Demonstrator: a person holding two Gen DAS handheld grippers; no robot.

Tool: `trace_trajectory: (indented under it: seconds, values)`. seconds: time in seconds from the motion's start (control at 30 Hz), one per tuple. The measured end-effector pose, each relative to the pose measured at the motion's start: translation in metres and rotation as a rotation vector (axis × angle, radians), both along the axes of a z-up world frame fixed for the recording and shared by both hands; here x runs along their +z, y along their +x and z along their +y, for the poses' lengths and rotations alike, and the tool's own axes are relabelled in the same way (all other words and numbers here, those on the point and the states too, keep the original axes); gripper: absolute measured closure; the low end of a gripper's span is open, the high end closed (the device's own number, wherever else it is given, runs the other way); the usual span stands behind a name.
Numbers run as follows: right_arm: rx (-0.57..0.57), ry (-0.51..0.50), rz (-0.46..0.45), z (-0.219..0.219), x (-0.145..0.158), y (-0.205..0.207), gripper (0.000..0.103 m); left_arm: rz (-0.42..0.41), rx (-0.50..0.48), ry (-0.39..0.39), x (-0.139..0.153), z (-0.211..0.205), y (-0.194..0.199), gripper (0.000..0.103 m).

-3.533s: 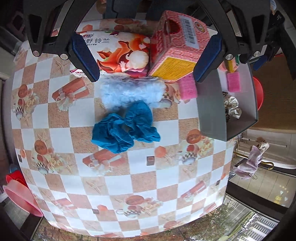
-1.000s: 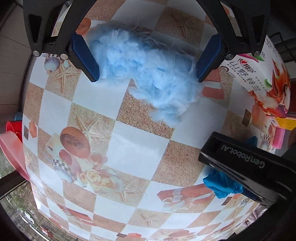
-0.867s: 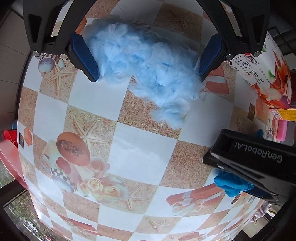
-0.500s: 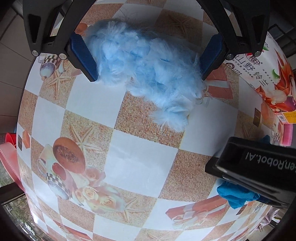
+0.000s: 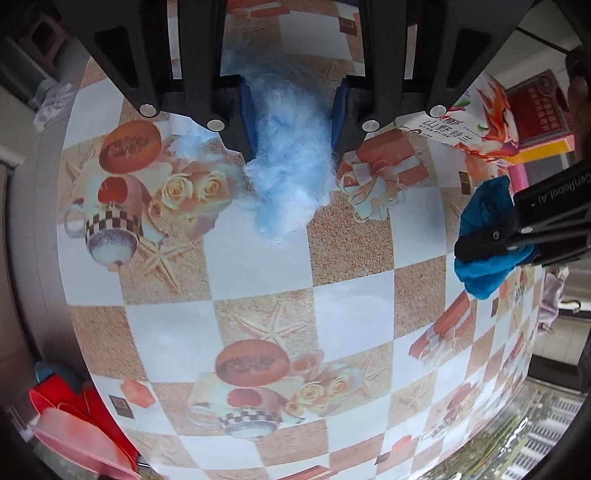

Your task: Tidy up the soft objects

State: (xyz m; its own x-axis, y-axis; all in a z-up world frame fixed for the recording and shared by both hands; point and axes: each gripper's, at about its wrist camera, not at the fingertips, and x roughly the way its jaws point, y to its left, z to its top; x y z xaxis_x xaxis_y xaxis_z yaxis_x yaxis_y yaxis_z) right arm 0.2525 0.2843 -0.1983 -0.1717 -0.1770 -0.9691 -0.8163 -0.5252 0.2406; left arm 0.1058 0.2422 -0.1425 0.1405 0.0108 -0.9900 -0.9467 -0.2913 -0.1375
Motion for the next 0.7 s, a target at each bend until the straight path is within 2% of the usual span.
trace_trajectory:
  seconds: [0.17, 0.27, 0.5, 0.7]
  values:
    - [-0.106, -0.046, 0.046, -0.01, 0.01, 0.019, 0.068, -0.021, -0.024, 0.063, 0.027, -0.026, 0.006, 0.065]
    - [-0.154, -0.066, 0.062, -0.021, 0.028, 0.028, 0.068, -0.032, -0.052, 0.097, 0.044, -0.044, 0.014, 0.065]
    - [-0.229, -0.074, 0.075, -0.052, 0.051, 0.051, 0.068, -0.065, -0.124, 0.145, 0.073, -0.087, 0.029, 0.065]
    - [-0.264, -0.073, 0.093, -0.09, 0.072, 0.051, 0.068, -0.085, -0.19, 0.175, 0.095, -0.135, 0.042, 0.065]
